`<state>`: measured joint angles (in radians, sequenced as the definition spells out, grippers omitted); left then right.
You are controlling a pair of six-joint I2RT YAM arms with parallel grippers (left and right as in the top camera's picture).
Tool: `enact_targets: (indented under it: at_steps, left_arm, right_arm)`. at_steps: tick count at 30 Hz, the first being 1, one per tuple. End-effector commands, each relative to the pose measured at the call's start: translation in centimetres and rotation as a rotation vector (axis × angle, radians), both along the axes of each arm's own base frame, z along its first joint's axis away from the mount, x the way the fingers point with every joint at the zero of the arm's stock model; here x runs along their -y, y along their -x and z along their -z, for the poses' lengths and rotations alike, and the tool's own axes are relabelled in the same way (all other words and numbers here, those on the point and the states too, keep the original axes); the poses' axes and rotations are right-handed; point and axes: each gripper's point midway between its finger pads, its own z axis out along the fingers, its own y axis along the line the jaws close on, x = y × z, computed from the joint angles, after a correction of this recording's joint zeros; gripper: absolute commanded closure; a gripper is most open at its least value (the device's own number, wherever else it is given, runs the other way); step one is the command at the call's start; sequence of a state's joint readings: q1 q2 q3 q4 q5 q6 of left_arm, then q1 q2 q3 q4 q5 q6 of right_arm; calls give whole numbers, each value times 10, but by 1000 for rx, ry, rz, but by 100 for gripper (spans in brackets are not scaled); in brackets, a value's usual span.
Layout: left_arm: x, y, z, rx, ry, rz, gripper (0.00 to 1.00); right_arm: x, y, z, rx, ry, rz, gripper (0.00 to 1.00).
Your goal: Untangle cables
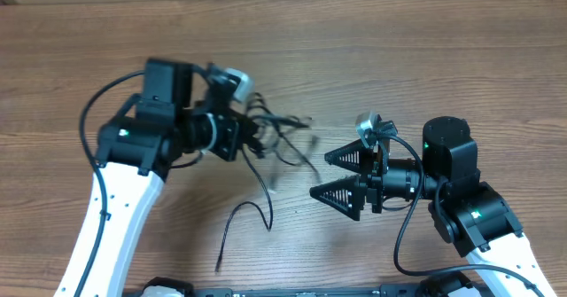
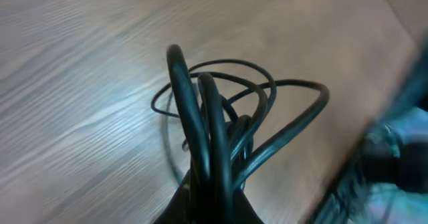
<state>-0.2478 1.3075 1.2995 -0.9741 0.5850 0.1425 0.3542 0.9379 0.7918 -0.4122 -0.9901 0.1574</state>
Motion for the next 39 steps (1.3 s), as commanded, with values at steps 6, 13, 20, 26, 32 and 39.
enact_targets:
  at_steps: [6,13,20,26,32,39]
  left_arm:
    - [62,51,2,211,-116,452,96]
    - [74,75,5,250,-125,609,96]
    - [81,88,4,300,-114,718,96]
    - [60,63,19,320,-301,615,86]
    - [54,58,21,325,-343,589,96]
    - [46,73,30,340,-388,736,96]
  right_arm:
    - [-1,7,-8,41,-17,-35,0]
    - [-1,5,-7,95,-2,-35,0]
    - [1,-1,-3,91,20,-1,0]
    - [3,-2,2,75,38,16,0]
    - [4,1,8,43,52,13,0]
    - [6,9,19,188,111,-65,0]
